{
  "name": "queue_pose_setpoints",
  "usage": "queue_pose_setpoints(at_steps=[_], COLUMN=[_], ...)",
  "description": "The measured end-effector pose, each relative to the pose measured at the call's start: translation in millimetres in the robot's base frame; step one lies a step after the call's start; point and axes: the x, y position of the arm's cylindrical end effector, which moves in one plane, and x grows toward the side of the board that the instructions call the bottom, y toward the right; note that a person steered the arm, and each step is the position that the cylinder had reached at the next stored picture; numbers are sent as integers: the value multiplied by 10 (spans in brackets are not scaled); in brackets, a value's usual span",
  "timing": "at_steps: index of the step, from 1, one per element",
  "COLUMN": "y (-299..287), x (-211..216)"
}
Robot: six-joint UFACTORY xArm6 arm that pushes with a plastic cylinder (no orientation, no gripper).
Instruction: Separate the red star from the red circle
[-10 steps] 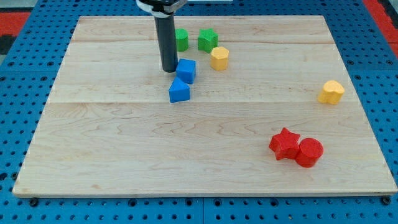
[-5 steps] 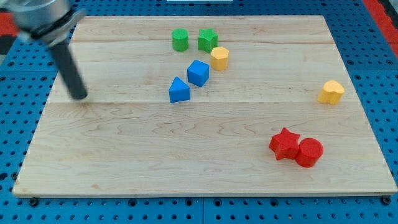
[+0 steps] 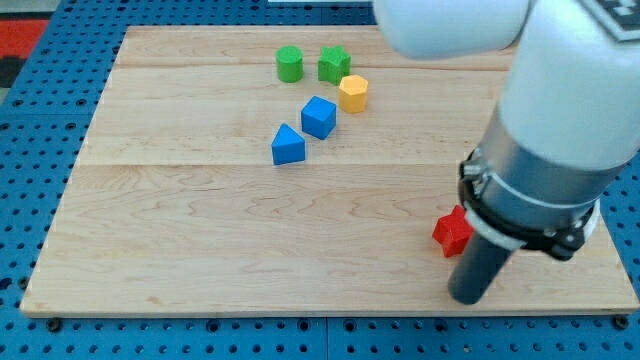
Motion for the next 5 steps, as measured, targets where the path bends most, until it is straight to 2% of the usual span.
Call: queue_pose_setpoints(at_steps=[1,2,3,4,5], y=[51,47,-379,-595,-282], x=[-601,-1019,-1331,-1542,-1560])
